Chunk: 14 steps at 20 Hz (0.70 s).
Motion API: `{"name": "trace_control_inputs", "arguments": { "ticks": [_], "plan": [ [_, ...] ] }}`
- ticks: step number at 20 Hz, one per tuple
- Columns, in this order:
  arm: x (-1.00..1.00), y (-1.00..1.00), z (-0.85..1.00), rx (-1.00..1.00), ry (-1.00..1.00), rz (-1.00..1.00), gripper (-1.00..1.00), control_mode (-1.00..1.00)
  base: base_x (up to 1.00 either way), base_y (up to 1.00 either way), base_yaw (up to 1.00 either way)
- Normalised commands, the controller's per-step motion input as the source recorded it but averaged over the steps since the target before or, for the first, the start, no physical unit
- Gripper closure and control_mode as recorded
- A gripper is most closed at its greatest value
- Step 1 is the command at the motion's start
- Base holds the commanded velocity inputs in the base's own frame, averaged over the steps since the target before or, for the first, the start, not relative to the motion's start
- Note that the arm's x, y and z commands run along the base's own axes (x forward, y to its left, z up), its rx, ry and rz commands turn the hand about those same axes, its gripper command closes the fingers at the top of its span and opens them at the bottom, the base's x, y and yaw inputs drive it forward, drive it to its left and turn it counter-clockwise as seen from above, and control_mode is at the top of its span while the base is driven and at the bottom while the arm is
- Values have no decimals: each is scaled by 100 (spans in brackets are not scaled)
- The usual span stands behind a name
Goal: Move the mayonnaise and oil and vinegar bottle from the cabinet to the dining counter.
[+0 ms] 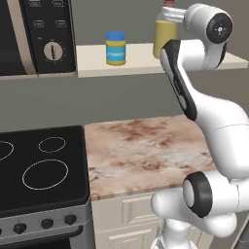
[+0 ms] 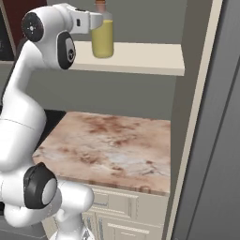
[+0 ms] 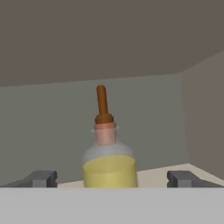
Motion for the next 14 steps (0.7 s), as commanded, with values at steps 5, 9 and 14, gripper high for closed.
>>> {"name": "trace_control_inputs", "arguments": {
  "ticks": [5,9,14],
  "plan": [
    [29,0,9,0,0,0,-100,-100,0,0,0],
    [31,-1,27,0,4,0,-100,-100,0,0,0],
    [40,0,18,0,10,0,-100,-100,0,0,0]
  ]
}}
